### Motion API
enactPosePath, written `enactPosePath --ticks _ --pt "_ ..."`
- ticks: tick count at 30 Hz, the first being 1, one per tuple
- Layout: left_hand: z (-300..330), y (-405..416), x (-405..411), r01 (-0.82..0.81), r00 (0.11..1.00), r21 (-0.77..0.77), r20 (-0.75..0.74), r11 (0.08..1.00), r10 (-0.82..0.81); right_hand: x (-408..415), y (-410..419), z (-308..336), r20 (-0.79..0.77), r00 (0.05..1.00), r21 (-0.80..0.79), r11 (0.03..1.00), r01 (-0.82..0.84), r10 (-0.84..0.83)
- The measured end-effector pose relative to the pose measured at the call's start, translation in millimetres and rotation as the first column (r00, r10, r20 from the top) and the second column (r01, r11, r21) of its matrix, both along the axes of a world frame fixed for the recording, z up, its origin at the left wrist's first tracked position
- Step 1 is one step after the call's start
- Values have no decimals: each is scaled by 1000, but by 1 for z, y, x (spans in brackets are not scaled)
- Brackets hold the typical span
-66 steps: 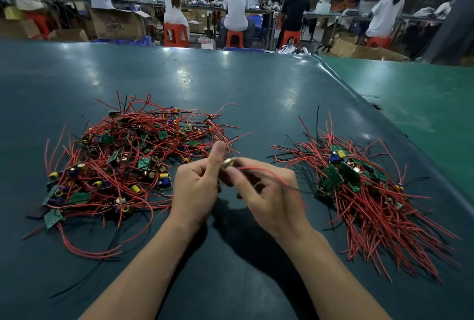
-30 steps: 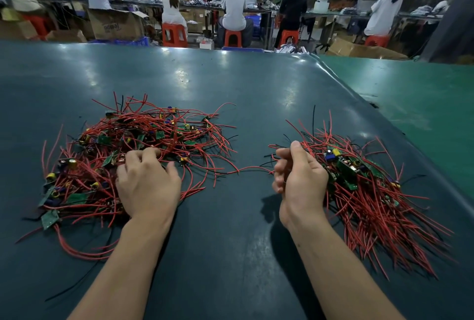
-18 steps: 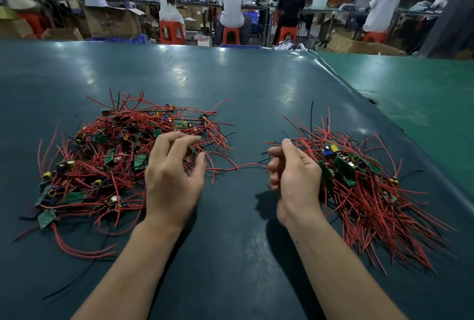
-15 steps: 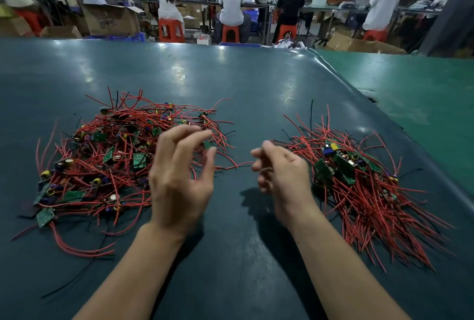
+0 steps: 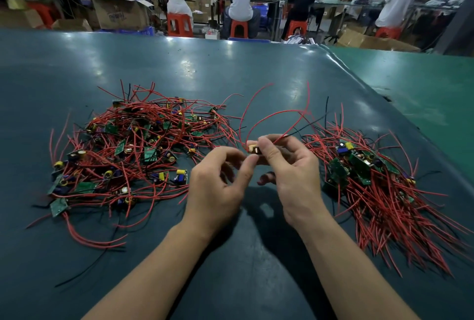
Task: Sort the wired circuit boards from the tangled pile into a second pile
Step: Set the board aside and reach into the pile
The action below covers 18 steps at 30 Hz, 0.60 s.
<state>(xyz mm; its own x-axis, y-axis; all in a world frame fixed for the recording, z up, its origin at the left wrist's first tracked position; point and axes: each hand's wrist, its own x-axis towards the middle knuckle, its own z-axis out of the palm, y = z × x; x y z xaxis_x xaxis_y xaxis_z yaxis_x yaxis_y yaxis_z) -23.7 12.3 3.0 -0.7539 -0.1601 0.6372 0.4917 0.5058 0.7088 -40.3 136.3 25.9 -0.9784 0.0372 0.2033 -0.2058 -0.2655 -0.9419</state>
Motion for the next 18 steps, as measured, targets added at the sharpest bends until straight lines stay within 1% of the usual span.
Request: enactPosePath --ticks 1,2,3,6,10,11,14,16,18 --pt "0 1 -1 38 993 78 109 996 -47 0 0 -1 -7 1000 21 1000 5 -5" --pt "-1 2 -2 66 982 144 169 987 -90 1 0 -1 -9 1000 38 999 0 1" --pt "-1 1 -3 91 973 204 188 975 -130 1 0 -2 -7 1000 48 999 -11 12" --pt "0 0 -8 124 970 346 156 930 -187 1 1 -1 -1 1000 42 999 -16 16" --pt "1 1 -12 109 968 473 150 874 -201 1 2 -1 -20 998 3 998 56 -56" --pt "1 2 -12 117 959 532 159 839 -235 1 1 -1 -19 997 -3 997 79 -79" --pt "2 2 -16 135 921 723 162 678 -355 -1 2 -1 50 989 -78 987 140 -136" --pt "3 0 -18 104 912 793 165 601 -375 -2 4 0 81 989 -103 986 129 -121" --pt "3 -1 -18 97 895 828 170 553 -412 -1 6 0 85 993 -100 991 86 -78"
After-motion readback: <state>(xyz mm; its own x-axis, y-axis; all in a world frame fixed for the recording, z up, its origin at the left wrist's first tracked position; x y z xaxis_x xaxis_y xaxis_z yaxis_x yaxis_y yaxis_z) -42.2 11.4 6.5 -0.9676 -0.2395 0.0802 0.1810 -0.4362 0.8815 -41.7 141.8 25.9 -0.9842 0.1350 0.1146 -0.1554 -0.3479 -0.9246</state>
